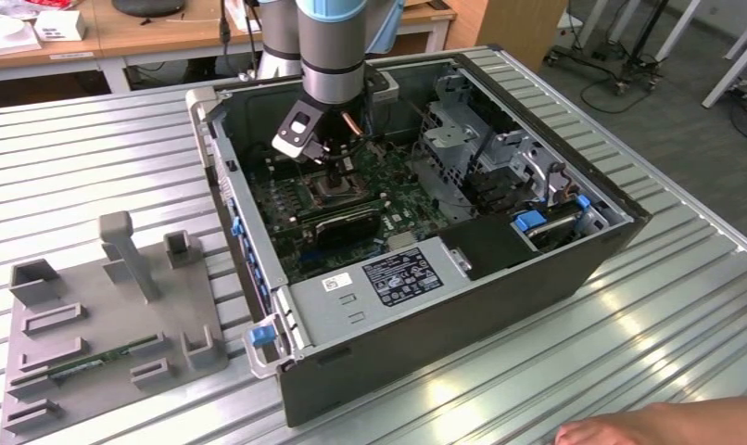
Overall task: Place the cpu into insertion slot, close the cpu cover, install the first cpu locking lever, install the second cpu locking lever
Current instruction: 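Place the cpu into insertion slot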
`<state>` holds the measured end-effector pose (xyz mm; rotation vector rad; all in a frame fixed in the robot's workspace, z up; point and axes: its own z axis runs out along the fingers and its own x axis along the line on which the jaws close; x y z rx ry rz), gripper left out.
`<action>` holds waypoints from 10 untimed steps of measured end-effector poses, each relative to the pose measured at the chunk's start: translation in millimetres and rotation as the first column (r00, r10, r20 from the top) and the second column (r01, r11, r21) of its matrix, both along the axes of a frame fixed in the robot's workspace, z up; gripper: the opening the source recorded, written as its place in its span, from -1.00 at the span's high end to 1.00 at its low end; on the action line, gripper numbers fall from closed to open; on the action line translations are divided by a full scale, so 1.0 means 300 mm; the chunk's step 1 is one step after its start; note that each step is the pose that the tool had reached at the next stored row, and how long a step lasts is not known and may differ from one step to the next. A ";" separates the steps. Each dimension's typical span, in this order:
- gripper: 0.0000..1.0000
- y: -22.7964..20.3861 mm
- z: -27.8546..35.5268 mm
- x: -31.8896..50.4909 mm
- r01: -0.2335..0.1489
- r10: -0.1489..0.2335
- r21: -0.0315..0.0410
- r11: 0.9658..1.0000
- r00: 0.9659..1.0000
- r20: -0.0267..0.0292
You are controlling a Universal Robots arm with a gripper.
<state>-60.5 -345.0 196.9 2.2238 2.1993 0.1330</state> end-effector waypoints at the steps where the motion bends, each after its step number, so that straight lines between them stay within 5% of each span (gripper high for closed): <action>1: 0.79 0.000 0.000 0.000 0.000 0.000 0.000 1.000 1.000 0.000; 10: 0.79 0.006 0.000 0.000 0.000 0.000 0.000 1.000 1.000 0.000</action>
